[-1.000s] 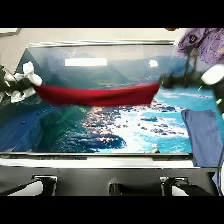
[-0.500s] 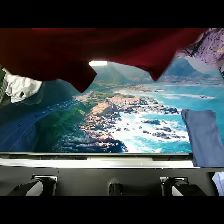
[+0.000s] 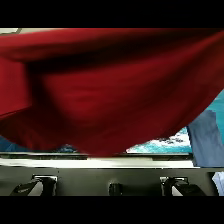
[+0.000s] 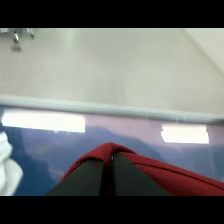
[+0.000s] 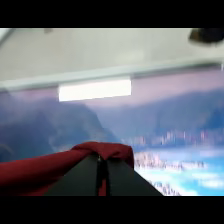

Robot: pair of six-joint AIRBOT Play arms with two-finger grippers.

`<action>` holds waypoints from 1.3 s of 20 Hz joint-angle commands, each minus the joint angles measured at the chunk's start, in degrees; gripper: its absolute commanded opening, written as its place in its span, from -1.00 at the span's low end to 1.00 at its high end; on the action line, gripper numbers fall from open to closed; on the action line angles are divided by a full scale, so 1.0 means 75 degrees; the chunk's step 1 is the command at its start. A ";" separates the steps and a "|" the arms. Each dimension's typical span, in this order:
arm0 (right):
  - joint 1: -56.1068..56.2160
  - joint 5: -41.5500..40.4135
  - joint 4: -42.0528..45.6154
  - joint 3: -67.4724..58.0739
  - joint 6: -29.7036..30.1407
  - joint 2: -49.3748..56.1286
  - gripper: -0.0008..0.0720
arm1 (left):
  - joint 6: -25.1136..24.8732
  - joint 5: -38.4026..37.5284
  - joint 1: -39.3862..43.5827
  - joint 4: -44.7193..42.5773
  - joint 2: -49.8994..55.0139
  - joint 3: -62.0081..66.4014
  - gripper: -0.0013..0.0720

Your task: Fold the clothes and pants, and hang the long-sleeved shirts on hangers.

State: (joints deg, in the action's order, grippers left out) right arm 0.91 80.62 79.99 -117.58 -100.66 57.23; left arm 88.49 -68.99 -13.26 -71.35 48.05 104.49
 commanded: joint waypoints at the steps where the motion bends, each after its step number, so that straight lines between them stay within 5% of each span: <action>1: 0.0009 0.1046 0.0178 0.0254 -0.0192 0.1224 -0.91 | -0.0294 -0.0137 0.0198 0.0256 0.0895 -0.0857 -0.93; 7: 0.0006 0.0740 0.0321 0.0254 0.0495 0.4406 -0.91 | -0.0921 0.0761 0.0848 0.0224 0.4144 -0.1801 -0.92; 11: -0.0052 -0.0204 0.0367 0.0254 0.0536 0.6359 -0.91 | -0.1035 0.2530 0.0970 0.0230 0.6210 -0.1588 -0.92; 16: -0.0079 -0.1714 0.0571 0.0251 0.0711 0.7053 -0.90 | -0.1443 0.3981 0.0968 0.0230 0.7603 -0.0361 -0.92; 20: -0.0079 -0.1550 0.0629 0.0251 0.0711 0.7044 -0.90 | -0.1632 0.3838 0.0968 0.0230 0.7764 0.0108 -0.92; 26: -0.0079 0.0289 0.0627 0.0254 0.0737 0.7070 -0.90 | -0.1632 0.1419 0.0968 0.0221 0.7790 0.0105 -0.92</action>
State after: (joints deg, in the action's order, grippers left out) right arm 0.34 76.47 84.66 -115.70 -95.37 110.00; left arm 76.53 -49.54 -6.04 -69.80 106.08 104.90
